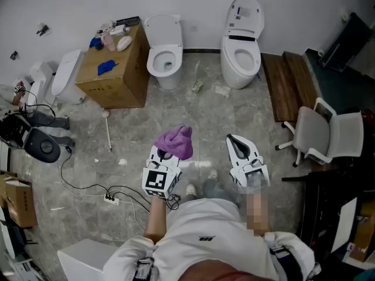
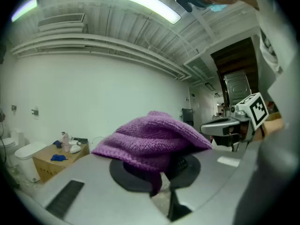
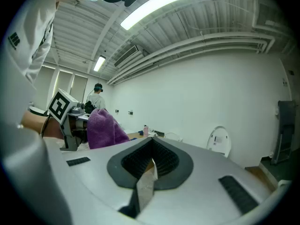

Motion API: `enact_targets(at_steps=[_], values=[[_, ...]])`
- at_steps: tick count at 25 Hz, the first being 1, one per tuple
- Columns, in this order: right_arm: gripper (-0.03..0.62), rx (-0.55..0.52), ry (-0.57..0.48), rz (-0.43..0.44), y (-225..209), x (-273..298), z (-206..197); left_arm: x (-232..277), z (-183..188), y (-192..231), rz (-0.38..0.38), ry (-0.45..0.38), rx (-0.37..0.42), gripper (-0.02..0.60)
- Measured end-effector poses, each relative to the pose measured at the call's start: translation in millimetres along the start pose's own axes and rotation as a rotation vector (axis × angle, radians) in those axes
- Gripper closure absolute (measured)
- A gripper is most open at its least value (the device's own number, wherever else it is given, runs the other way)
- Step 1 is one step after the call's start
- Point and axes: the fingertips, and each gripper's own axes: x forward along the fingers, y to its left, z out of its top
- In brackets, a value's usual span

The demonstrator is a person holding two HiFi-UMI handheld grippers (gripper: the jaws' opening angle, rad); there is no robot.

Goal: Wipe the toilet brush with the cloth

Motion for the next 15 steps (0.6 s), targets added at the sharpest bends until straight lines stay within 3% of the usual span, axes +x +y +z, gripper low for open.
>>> enact_targets(at_steps=[7,15], values=[[0.599,0.037,-0.016,0.032,-49.5,27.0,-12.6,55.5,0.8,-10.1,-0.008,-0.004,0.004,0.540],[0.599,0.042,-0.019,0.098,-103.5,45.6,-22.3,106.8,5.2,-18.4,0.047,0.003,0.011,0.540]])
